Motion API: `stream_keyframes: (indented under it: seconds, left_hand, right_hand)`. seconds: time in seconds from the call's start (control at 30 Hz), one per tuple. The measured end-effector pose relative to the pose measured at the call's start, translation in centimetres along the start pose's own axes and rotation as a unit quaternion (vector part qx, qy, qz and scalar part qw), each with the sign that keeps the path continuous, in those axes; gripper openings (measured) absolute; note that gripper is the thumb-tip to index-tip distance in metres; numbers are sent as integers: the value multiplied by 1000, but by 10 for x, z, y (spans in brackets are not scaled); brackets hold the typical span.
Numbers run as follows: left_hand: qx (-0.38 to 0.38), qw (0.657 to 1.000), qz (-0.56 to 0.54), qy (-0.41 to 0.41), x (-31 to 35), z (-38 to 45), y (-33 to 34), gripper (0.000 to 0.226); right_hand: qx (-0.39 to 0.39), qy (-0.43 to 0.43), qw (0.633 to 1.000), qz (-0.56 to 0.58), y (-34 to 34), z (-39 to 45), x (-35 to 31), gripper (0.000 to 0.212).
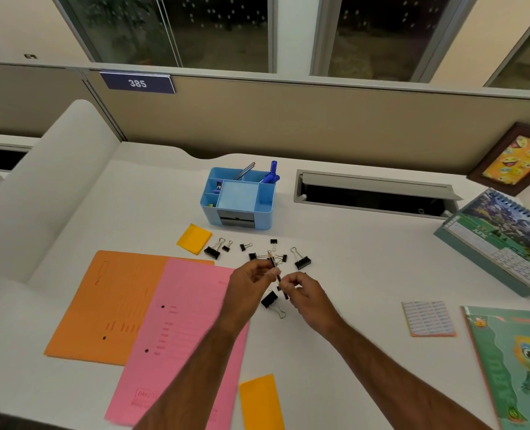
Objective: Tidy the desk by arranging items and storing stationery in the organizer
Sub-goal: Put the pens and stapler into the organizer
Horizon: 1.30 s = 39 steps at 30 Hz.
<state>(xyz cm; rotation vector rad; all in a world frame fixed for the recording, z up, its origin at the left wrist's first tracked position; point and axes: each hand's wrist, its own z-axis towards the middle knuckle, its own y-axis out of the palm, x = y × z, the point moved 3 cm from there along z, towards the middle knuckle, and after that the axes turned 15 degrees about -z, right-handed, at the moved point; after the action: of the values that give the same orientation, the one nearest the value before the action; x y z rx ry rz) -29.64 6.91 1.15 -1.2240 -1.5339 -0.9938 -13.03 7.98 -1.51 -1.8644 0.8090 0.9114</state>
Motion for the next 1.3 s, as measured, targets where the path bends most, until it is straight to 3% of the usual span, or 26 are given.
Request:
stream_keyframes:
  seconds: [0.2, 0.4, 0.57, 1.03, 1.3]
  left_hand:
    - [77, 991, 71, 81, 46, 46, -31, 17]
    - [154, 955, 143, 207, 111, 126, -73, 16]
    - [156, 921, 236, 266, 150, 182, -78, 11]
    - [75, 893, 383, 225, 124, 248, -63, 18]
    - [88, 913, 357, 177, 103, 238, -74, 28]
  right_hand:
    - [10, 6, 1000, 22, -1, 7, 10, 20]
    - [-1, 2, 1000, -21, -4, 12, 36, 16]
    - [-3, 15, 999, -38, -7, 16, 53, 14]
    - [-5, 38, 999, -32, -13, 30, 78, 11]
    - [-8, 38, 999, -30, -12, 31, 78, 11]
